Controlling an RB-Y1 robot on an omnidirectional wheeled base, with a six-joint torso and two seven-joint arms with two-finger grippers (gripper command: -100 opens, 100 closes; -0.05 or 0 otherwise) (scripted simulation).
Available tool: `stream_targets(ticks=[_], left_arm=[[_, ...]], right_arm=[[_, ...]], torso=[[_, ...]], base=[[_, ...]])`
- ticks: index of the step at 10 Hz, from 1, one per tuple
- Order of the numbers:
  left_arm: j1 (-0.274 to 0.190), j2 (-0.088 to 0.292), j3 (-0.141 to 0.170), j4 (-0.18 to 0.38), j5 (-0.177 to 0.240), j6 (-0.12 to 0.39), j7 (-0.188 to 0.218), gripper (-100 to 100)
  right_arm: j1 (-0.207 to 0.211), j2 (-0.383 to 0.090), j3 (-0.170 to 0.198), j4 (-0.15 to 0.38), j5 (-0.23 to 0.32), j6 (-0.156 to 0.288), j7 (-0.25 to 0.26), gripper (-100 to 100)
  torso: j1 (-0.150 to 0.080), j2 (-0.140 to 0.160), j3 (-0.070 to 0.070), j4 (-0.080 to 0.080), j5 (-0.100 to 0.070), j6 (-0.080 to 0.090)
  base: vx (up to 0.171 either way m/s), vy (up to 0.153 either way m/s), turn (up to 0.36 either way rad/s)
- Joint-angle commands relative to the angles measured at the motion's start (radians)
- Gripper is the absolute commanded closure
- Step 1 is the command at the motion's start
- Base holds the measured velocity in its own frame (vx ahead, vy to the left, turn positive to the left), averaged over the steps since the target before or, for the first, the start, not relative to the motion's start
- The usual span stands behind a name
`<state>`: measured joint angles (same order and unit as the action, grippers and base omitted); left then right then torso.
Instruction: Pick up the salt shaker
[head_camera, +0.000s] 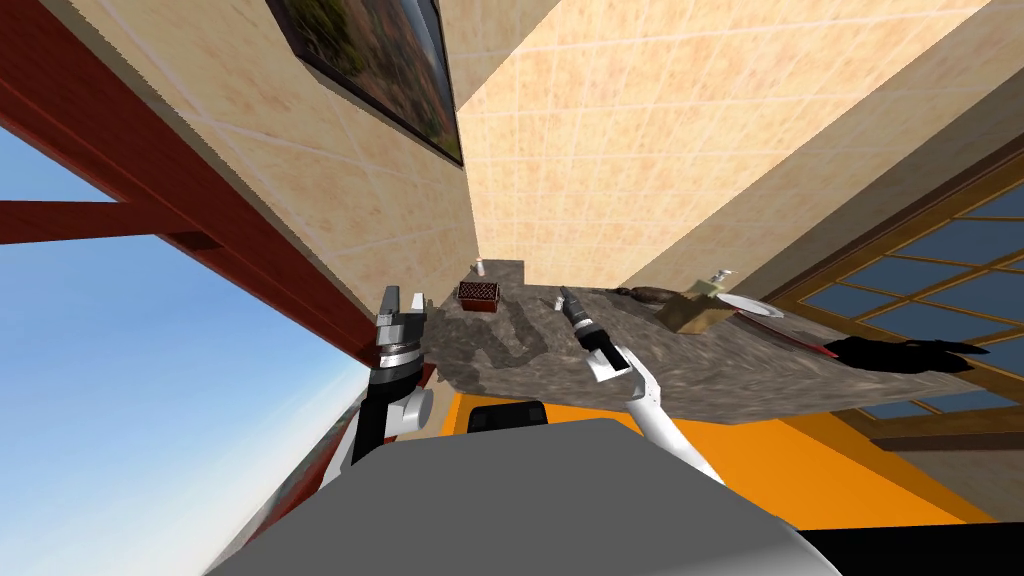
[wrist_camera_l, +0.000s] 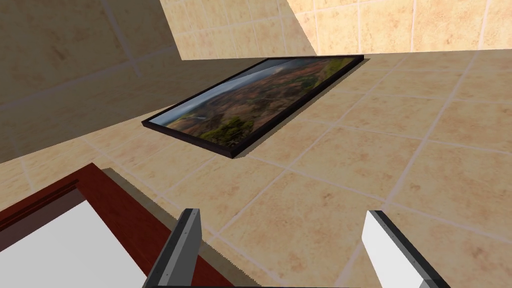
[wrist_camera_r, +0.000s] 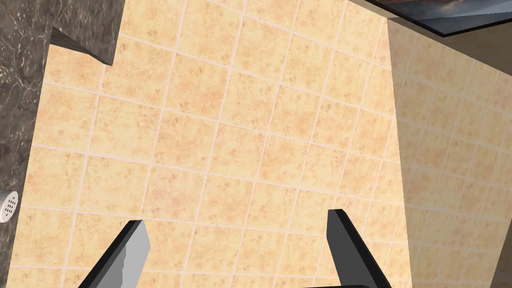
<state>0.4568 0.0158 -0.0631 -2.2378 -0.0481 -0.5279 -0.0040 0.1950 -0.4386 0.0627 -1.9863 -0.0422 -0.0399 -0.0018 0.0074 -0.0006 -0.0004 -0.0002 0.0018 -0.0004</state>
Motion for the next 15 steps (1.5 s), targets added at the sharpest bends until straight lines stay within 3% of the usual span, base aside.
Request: stream_targets(ticks=[1,4,7,8,9,11,12,13,14,15], left_arm=[[0.000,0.000,0.000,0.000,0.000,0.000,0.000,0],[0.000,0.000,0.000,0.000,0.000,0.000,0.000,0],[0.000,0.000,0.000,0.000,0.000,0.000,0.000,0],[0.000,0.000,0.000,0.000,0.000,0.000,0.000,0],[0.000,0.000,0.000,0.000,0.000,0.000,0.000,0],[0.000,0.000,0.000,0.000,0.000,0.000,0.000,0],[0.000,0.000,0.000,0.000,0.000,0.000,0.000,0],[0.000,0.000,0.000,0.000,0.000,0.000,0.000,0],[0.000,0.000,0.000,0.000,0.000,0.000,0.000,0],[0.000,0.000,0.000,0.000,0.000,0.000,0.000,0]], right_arm=[[-0.007,-0.035,0.007,0.025,-0.003,0.028,-0.001,-100],[-0.048,-0.116,0.042,0.105,-0.007,0.091,0.004,-100],[-0.067,-0.165,0.061,0.151,-0.010,0.120,0.006,-100],[-0.084,-0.204,0.081,0.194,-0.012,0.147,0.008,-100],[-0.084,-0.211,0.081,0.196,-0.012,0.147,0.008,-100],[-0.116,-0.285,0.124,0.266,-0.017,0.195,0.012,-100],[-0.116,-0.302,0.124,0.287,-0.017,0.195,0.012,-100],[-0.129,-0.328,0.146,0.329,-0.019,0.215,0.014,-100],[-0.129,-0.348,0.146,0.334,-0.019,0.215,0.014,-100],[-0.141,-0.382,0.169,0.381,-0.022,0.233,0.016,-100]], torso=[[0.000,0.000,0.000,0.000,0.000,0.000],[-0.004,0.001,0.001,0.000,-0.001,0.001],[-0.004,0.000,0.000,0.000,-0.001,0.000],[-0.004,0.001,0.000,0.000,-0.001,0.001],[-0.004,0.001,0.001,0.000,-0.001,0.000],[-0.004,0.001,0.000,0.000,-0.001,0.000],[-0.003,0.001,0.000,0.000,0.000,0.000],[-0.004,0.001,0.000,0.000,-0.001,0.001],[-0.004,0.001,0.001,0.000,-0.001,0.001],[-0.005,0.001,0.001,0.000,-0.001,0.001]], base=[[-0.006,0.095,0.033],[-0.003,0.073,0.073],[0.005,0.059,0.079],[-0.010,0.064,0.120],[-0.002,0.053,0.062],[-0.003,0.071,0.199],[0.001,0.059,0.066],[0.002,0.061,0.124],[-0.004,0.042,0.076],[-0.008,0.045,0.173]])
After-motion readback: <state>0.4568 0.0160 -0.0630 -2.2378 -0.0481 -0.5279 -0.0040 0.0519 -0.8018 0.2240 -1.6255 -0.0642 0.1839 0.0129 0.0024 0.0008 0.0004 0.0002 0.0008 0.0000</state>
